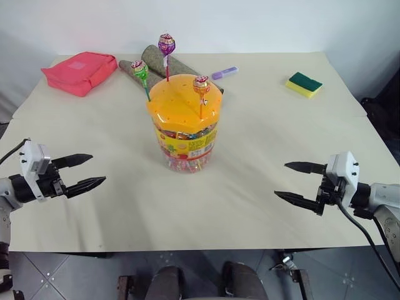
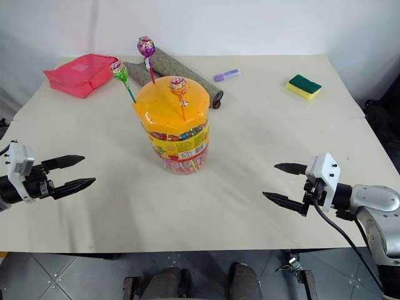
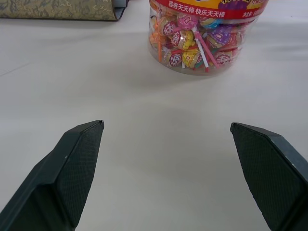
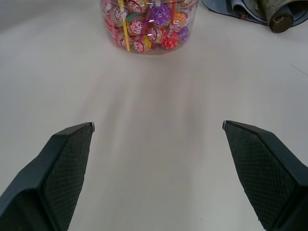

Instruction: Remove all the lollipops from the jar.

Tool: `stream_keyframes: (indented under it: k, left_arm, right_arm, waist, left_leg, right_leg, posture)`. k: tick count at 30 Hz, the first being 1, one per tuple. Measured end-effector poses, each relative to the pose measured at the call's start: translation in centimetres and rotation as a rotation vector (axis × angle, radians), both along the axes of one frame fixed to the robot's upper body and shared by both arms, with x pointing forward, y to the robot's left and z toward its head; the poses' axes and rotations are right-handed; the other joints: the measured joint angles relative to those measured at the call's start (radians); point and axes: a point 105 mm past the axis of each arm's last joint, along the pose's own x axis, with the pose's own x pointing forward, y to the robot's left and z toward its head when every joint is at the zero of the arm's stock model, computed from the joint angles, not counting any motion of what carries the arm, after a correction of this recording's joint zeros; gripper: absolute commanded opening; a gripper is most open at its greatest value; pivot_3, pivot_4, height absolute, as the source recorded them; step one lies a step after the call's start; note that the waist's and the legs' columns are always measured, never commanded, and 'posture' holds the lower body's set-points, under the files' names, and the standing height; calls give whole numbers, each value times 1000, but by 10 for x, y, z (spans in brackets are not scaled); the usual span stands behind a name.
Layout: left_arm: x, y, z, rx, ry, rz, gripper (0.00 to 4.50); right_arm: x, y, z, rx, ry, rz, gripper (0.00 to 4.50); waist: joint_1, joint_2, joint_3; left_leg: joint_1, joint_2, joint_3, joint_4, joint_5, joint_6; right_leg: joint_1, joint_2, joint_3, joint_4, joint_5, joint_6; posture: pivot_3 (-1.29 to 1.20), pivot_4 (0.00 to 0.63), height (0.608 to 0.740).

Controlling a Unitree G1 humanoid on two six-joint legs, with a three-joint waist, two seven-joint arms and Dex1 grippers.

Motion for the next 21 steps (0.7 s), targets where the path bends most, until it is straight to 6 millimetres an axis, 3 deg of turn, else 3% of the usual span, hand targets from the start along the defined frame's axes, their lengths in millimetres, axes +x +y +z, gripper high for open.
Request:
stream_keyframes:
  k: [6,9,14,21]
  left_arm:
    - [-5,2,-1,-35,33,7,4500]
    - [-10,-1,10,-71,38,7,4500]
    - [-15,-11,40,-46,-37,-26,4500]
    - [-6,-41,106,-16,-225,-109,4500]
  right_arm:
    - [5,2,8,2,-35,-3,4474]
    - [7,4,13,3,-51,2,4474]
    - [10,6,22,4,-82,10,4474]
    - [9,25,55,58,-158,49,4474]
  waist:
    - [-1,0,0]
    - [-2,-1,1]
    - [3,-1,1]
    - [4,-3,3]
  left_leg:
    - [0,0,0,1,0,0]
    - [0,0,0,1,0,0]
    - [0,0,0,1,0,0]
    - [0,0,-1,2,0,0]
  right_leg:
    - [0,0,0,1,0,0]
    - [0,0,0,1,0,0]
    - [0,-1,0,2,0,0]
    - [0,-1,1,3,0,0]
  posture:
    - [0,150,740]
    - [0,150,740]
    - [0,150,740]
    - [0,150,740]
